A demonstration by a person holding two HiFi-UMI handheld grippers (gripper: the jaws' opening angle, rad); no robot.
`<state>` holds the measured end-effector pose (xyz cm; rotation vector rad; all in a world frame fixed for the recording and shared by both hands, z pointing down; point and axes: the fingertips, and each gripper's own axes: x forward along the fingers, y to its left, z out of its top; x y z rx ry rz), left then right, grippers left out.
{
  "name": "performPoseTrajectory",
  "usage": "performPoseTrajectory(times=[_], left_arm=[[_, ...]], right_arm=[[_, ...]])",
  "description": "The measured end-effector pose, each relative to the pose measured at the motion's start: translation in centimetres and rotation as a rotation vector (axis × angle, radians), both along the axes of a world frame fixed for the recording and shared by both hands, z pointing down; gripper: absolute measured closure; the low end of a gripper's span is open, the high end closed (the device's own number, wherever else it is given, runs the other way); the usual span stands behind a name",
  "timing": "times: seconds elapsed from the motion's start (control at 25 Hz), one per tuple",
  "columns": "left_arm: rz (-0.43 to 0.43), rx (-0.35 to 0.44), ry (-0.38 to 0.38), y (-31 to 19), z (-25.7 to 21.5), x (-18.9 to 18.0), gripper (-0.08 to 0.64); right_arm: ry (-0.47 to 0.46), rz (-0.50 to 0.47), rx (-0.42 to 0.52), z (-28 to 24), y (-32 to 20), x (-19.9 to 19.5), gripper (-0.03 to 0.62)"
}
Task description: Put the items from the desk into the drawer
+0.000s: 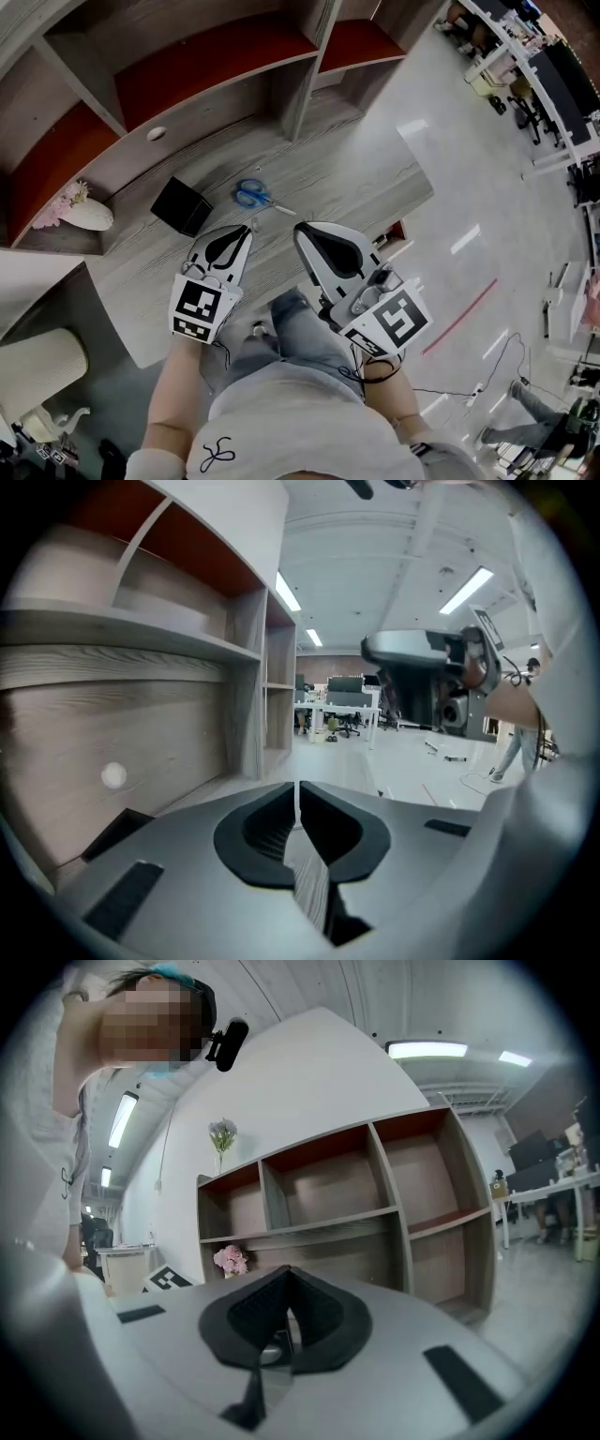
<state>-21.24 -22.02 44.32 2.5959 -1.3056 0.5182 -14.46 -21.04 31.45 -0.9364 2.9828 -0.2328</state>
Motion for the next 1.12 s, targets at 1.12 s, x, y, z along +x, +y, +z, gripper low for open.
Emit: performPoseTrajectory(times=[1.12], left_arm=[[0.177,-0.311,-0.373,-3.4,16.0,0.8,0.476]], right_arm=[[0.011,0.022,-0.064,3.2,-3.9,1.4,0.584]])
